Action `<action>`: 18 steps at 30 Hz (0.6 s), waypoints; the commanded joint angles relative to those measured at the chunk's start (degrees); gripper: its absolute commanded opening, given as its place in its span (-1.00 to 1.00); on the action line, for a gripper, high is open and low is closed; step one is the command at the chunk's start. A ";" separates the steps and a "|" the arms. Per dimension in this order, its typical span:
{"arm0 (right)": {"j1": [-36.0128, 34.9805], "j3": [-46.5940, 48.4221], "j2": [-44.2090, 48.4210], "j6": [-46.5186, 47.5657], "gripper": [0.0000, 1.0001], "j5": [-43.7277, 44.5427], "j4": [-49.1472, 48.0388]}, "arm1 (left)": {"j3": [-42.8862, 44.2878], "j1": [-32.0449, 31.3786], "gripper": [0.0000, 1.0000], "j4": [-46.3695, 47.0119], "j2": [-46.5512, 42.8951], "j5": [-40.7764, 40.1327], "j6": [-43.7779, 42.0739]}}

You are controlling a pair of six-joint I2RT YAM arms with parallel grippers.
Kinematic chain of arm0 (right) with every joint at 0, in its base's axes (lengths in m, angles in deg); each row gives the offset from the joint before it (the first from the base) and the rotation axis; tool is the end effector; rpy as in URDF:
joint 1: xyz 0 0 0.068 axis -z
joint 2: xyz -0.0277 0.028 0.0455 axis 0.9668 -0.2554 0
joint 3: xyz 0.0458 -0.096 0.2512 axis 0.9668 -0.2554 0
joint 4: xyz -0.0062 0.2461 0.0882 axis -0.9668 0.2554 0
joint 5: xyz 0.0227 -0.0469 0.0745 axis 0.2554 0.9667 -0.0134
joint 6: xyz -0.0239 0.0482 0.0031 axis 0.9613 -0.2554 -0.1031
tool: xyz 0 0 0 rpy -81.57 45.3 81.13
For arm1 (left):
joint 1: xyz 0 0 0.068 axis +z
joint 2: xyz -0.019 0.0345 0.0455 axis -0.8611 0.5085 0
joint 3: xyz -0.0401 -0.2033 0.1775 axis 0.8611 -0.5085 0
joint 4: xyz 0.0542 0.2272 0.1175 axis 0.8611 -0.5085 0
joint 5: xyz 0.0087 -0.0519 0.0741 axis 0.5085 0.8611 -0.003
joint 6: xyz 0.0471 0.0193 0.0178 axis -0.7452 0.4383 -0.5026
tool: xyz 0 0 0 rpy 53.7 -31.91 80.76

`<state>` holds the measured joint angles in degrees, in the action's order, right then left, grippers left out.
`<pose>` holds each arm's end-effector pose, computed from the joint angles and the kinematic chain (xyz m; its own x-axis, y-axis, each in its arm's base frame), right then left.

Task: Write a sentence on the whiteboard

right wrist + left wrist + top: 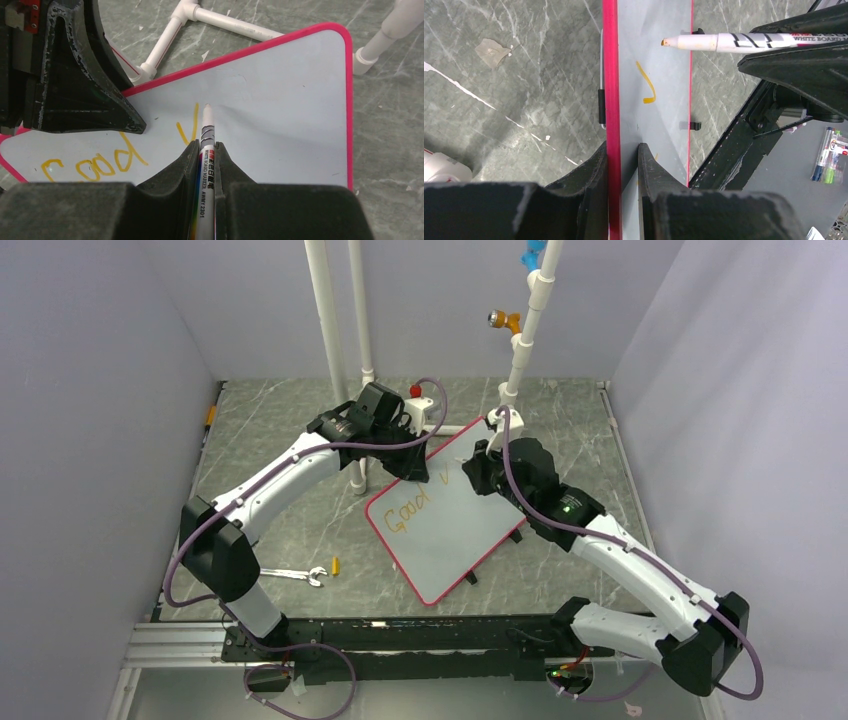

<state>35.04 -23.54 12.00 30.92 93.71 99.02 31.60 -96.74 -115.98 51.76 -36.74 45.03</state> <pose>0.1866 0.1498 0.3419 -0.3941 -0.0223 -0.9188 -0.4347 0.8853 0.1650 0.2797 -0.2305 0.3331 -0.6668 0.3643 -0.6501 0.6955 0.6176 -0.3672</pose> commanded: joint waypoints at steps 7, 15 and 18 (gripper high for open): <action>0.17 -1.48 0.60 -1.38 -1.00 2.08 -1.49 | -0.97 -0.51 -1.00 -0.99 -1.57 -4.40 -5.20; 0.12 -1.23 -1.08 -1.29 -1.00 1.82 -2.49 | -0.84 -0.50 -1.00 -1.14 -1.47 -4.37 -5.29; 0.16 -1.05 -1.65 -1.21 -1.00 1.82 -2.89 | -0.89 -0.52 -1.00 -1.11 -1.60 -4.35 -5.20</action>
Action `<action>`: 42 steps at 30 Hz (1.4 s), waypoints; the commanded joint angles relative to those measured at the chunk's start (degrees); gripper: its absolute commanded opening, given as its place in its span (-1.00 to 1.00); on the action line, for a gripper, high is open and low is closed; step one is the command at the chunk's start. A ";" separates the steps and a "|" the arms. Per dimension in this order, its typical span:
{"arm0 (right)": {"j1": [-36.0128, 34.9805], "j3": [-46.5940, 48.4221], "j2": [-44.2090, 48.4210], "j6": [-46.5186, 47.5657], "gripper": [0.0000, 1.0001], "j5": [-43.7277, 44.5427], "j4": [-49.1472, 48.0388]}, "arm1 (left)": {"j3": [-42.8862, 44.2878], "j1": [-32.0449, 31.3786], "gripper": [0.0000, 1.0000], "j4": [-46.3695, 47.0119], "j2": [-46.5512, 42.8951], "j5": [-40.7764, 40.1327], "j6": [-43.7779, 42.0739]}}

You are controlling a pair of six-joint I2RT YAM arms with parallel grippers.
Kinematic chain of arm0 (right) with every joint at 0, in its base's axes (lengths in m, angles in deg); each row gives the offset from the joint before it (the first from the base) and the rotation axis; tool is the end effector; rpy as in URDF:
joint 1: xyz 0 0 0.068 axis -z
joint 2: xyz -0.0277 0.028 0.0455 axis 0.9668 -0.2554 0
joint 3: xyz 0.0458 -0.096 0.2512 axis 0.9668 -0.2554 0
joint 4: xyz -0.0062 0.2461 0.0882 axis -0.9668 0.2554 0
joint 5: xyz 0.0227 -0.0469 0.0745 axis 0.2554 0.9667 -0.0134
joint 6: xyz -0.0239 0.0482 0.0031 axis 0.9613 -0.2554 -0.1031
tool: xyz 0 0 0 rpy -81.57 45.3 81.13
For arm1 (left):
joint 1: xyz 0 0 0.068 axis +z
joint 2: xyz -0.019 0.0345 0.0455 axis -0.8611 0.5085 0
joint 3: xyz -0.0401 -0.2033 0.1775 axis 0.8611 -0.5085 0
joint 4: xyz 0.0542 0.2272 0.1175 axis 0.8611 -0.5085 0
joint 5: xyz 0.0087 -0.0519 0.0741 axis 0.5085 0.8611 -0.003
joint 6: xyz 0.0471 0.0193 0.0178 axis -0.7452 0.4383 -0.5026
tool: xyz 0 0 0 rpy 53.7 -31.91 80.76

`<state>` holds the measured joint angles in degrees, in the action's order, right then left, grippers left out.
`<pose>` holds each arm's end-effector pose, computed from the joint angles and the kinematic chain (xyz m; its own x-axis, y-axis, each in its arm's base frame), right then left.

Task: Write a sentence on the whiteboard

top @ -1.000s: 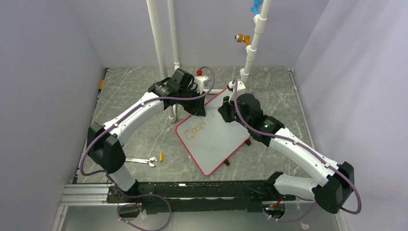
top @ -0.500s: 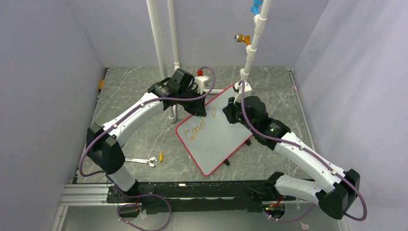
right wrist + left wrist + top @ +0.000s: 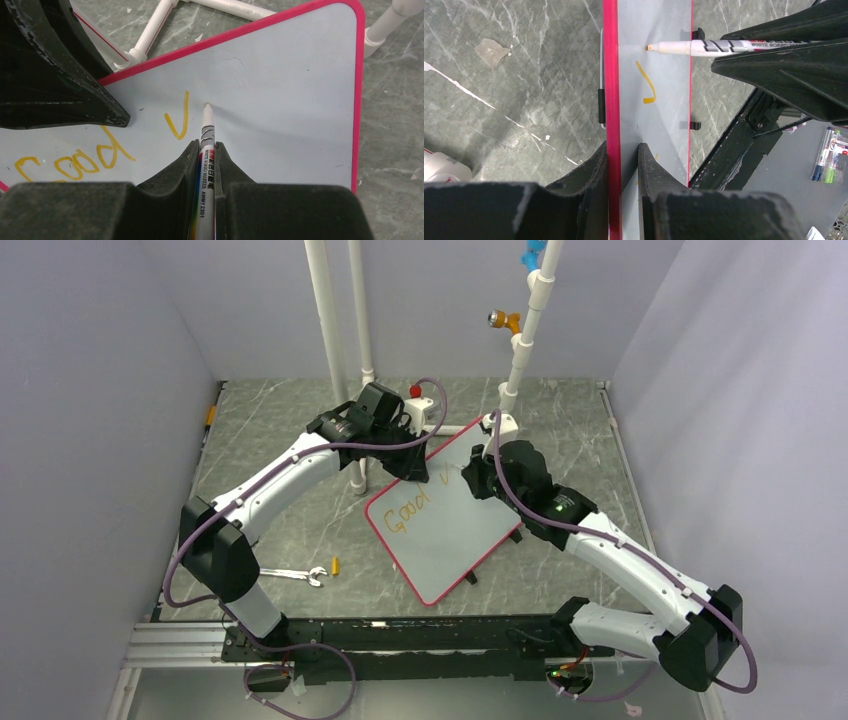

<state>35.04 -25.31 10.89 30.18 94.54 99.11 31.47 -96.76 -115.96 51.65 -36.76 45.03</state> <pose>0.1899 0.1519 0.3267 -0.4328 -0.0396 -0.9006 -0.4117 0.8975 0.1583 0.2792 -0.2303 0.3330 -0.6667 0.3645 -0.6502 0.6956 0.6176 -0.3670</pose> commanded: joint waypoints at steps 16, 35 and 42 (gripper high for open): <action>0.14 -2.16 -0.51 -1.00 -1.00 -0.63 -2.23 | -0.71 -0.47 -1.00 -1.19 -1.81 -4.61 -5.32; 0.16 -2.76 3.71 -2.60 -1.00 -1.15 0.96 | -0.80 -0.50 -1.00 -1.18 -1.75 -4.70 -5.33; 0.17 1.68 3.14 -0.82 -1.00 -0.35 1.58 | -0.89 -0.54 -1.00 -1.17 -1.76 -4.72 -5.31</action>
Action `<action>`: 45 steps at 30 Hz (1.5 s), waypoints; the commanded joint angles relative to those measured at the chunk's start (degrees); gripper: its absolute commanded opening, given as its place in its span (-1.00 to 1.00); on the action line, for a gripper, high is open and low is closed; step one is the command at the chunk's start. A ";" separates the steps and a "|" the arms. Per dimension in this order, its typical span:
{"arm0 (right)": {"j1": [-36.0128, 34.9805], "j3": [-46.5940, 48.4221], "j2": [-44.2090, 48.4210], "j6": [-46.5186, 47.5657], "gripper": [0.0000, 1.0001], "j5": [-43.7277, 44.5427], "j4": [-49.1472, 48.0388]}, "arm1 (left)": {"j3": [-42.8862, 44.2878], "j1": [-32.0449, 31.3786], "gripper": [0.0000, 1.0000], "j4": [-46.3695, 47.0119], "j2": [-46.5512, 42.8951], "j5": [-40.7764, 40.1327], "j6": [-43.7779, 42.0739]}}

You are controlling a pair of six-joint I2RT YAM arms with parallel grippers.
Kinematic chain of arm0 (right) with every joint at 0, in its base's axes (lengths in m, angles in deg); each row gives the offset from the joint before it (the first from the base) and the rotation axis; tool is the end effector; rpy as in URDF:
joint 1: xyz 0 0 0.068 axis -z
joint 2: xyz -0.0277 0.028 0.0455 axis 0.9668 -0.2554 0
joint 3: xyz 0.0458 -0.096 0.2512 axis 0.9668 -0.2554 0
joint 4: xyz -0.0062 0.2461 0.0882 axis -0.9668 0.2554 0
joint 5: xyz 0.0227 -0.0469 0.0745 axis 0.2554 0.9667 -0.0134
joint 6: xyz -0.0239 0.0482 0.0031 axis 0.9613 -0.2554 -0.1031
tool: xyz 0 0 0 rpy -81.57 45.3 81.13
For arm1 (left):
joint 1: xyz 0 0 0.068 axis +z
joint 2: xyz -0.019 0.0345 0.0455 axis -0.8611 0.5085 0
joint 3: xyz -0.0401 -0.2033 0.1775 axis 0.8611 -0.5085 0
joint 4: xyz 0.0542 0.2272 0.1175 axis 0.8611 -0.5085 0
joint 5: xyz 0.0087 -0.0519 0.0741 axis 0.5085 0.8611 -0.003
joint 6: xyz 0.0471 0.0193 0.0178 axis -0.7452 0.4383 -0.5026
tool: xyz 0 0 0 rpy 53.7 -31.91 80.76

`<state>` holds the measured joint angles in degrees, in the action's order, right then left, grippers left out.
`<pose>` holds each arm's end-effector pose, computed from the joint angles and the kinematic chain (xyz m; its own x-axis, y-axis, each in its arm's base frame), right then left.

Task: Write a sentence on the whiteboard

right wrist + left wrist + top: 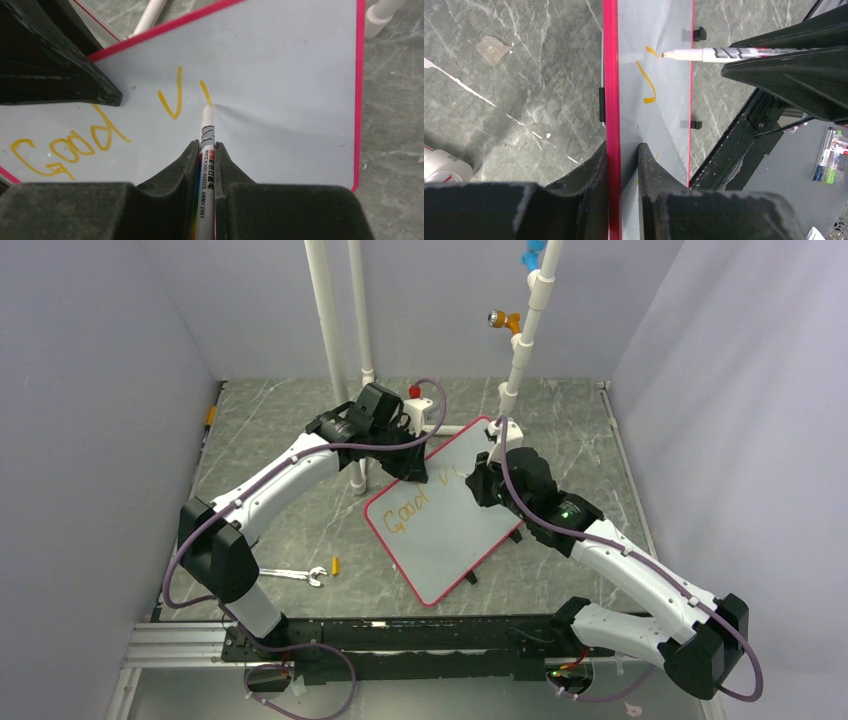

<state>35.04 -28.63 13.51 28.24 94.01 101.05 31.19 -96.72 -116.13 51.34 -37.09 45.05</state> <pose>0.1803 0.1443 0.3130 -0.4797 -0.0367 -0.8766 -0.3973 0.8999 0.1798 0.2783 -0.2290 0.3330 -0.6682 0.3643 -0.6487 0.6927 0.6227 -0.3639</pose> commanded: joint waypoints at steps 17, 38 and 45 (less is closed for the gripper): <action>0.17 10.46 -5.80 3.06 -1.00 -0.75 -3.39 | -0.63 -0.54 -1.00 -1.17 -1.56 -4.72 -5.42; 0.18 6.71 -5.84 2.80 -1.00 1.05 -2.46 | -0.71 -0.53 -1.00 -1.21 -1.38 -4.64 -5.39; 0.25 6.19 -5.55 2.65 -1.00 1.79 -1.77 | -0.69 -0.58 -1.00 -1.18 -1.38 -4.54 -5.40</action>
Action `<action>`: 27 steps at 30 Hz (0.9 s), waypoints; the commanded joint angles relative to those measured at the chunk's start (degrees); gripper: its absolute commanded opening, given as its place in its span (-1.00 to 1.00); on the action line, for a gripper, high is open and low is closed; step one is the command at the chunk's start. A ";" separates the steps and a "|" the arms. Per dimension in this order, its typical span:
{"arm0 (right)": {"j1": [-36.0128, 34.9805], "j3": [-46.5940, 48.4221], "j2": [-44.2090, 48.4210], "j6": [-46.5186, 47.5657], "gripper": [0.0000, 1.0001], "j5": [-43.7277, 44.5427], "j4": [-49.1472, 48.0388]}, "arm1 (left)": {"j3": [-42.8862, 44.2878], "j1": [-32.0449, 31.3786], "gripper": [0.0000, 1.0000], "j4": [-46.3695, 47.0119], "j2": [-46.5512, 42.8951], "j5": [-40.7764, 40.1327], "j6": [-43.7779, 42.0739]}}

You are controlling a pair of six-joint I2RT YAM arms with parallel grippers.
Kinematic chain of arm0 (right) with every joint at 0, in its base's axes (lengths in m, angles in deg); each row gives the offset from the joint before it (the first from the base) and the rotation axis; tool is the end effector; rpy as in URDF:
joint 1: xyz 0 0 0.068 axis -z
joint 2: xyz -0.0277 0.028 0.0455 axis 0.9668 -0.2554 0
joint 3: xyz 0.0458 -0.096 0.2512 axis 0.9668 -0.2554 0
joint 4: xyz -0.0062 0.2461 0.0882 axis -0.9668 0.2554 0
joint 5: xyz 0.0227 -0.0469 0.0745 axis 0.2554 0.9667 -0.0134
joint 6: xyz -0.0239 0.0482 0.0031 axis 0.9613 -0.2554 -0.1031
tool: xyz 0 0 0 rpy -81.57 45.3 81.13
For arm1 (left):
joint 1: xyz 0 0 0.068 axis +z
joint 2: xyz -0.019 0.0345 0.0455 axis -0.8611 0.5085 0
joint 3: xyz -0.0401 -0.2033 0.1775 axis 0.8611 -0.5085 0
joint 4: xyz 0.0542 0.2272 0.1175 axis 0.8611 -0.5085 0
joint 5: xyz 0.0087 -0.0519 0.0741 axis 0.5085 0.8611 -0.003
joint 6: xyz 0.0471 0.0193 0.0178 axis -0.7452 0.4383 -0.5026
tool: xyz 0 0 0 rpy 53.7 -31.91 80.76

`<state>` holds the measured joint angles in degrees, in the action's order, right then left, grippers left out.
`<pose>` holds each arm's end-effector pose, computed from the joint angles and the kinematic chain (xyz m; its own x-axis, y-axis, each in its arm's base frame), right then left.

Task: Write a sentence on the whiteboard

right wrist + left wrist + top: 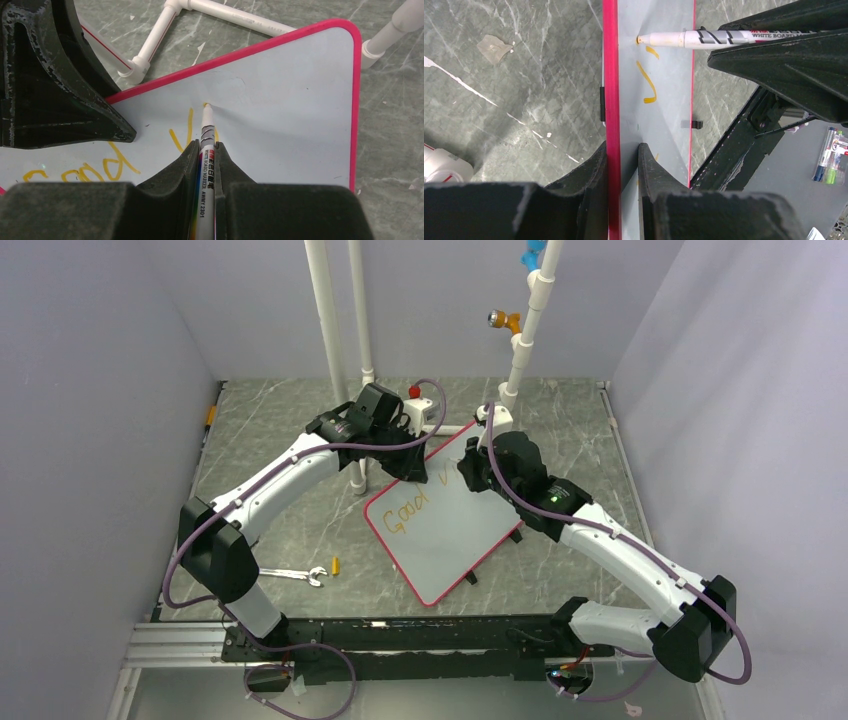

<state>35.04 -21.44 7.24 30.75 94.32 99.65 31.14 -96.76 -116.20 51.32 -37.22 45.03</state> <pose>0.2010 0.1615 0.3347 -0.4332 -0.0522 -0.8998 -0.4183 0.8959 0.1494 0.2780 -0.2291 0.3327 -0.6685 0.3654 -0.6477 0.6922 0.6240 -0.3624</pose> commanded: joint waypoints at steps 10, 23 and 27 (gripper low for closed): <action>0.24 -1.23 1.25 0.02 -1.00 1.97 0.08 | -0.73 -0.48 -1.00 -1.07 -1.45 -4.37 -5.38; 0.24 2.37 4.02 0.79 -1.00 2.23 3.22 | -0.70 -0.50 -1.00 -1.10 -1.43 -4.60 -5.38; 0.61 1.48 5.40 0.66 -1.00 3.95 4.13 | -0.73 -0.51 -1.00 -1.02 -1.53 -4.59 -5.38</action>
<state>35.06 -21.90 10.21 30.81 95.87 103.13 31.12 -96.78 -116.13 51.30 -37.15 45.03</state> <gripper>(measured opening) 0.134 0.232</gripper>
